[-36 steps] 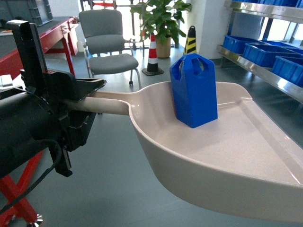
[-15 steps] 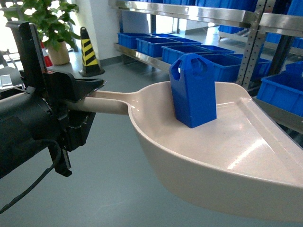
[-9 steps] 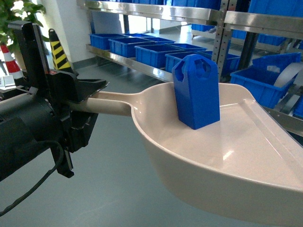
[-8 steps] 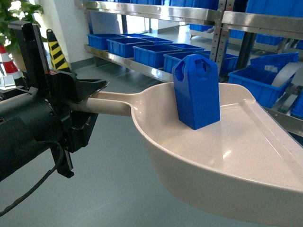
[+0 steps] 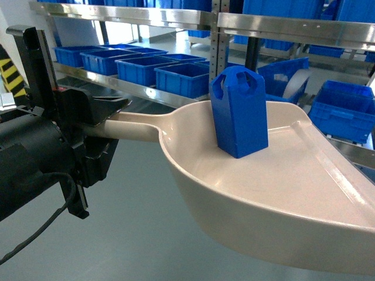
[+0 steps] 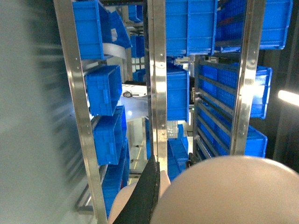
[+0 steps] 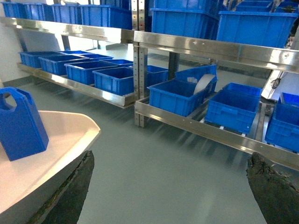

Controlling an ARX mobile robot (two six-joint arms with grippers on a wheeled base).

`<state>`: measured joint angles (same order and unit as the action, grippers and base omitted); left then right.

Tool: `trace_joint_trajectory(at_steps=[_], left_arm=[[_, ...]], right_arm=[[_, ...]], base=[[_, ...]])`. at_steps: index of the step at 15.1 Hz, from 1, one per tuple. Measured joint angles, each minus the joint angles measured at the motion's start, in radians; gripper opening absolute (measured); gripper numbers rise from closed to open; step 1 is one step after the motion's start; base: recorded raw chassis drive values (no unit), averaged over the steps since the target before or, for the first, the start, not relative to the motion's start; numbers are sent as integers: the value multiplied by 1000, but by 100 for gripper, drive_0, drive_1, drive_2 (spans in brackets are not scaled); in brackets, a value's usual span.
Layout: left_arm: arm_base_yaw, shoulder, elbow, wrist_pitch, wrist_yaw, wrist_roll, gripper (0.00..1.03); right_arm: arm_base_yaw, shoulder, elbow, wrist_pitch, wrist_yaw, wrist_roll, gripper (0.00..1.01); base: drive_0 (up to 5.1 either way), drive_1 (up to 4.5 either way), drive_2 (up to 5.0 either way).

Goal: Place part in tray to right shelf

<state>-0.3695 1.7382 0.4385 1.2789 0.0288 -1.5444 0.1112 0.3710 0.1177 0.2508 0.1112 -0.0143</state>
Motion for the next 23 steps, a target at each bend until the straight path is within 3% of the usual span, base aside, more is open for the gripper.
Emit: trace_joint_trajectory(at_steps=[23], left_arm=[[0,0,0,0,0,0,13]], right_arm=[[0,0,0,-1,0,0,98]], base=[[-164,-164,-164]])
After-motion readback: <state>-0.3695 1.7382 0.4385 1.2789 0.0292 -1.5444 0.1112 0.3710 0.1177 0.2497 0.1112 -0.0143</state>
